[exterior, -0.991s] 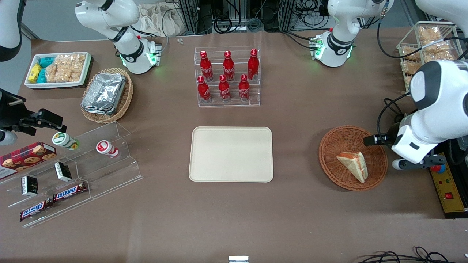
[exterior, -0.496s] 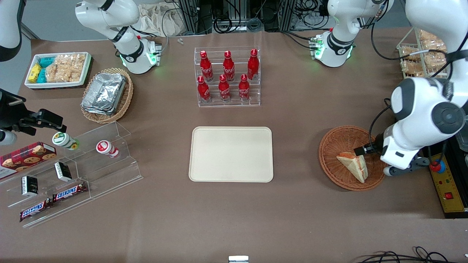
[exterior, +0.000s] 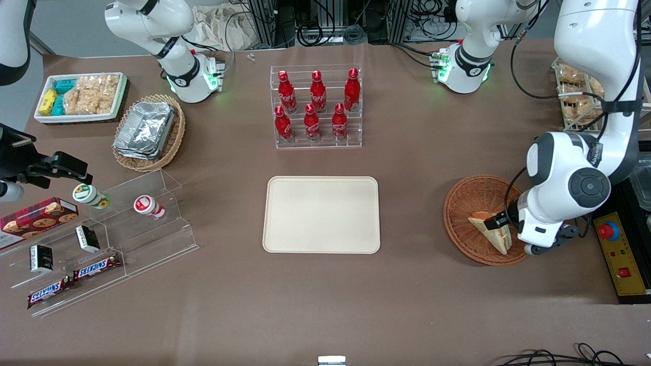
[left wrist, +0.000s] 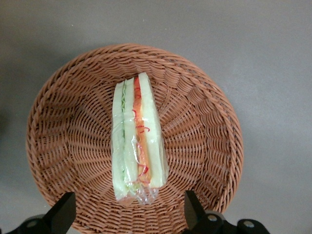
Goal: Place sandwich from basket to tray
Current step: 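Lower the open left gripper around the wrapped sandwich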
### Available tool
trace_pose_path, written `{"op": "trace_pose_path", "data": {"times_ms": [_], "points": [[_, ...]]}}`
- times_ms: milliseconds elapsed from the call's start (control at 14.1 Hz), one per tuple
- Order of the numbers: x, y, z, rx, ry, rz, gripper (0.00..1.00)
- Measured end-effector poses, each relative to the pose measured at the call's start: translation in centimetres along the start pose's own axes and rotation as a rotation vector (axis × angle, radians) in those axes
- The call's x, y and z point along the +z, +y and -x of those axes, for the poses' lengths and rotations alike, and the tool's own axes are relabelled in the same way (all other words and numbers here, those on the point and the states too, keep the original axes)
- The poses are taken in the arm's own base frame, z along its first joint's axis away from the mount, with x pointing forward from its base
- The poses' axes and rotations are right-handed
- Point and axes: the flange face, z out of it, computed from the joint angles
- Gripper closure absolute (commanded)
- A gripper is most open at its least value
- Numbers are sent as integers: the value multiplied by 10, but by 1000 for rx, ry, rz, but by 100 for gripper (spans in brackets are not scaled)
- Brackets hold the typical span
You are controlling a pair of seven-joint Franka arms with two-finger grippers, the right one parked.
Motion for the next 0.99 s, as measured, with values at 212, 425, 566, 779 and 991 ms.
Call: {"op": "trace_pose_path", "data": {"times_ms": [212,425,566,779,991], "points": [[8,0,-1,-14,-5,-1,0],[18,0,-3,-37,-9,0,0],[27,1,-4,-46,-16,-2,0],[37,2,-6,-55,-6,8,0],[45,2,-8,-85,4,17,0]]}}
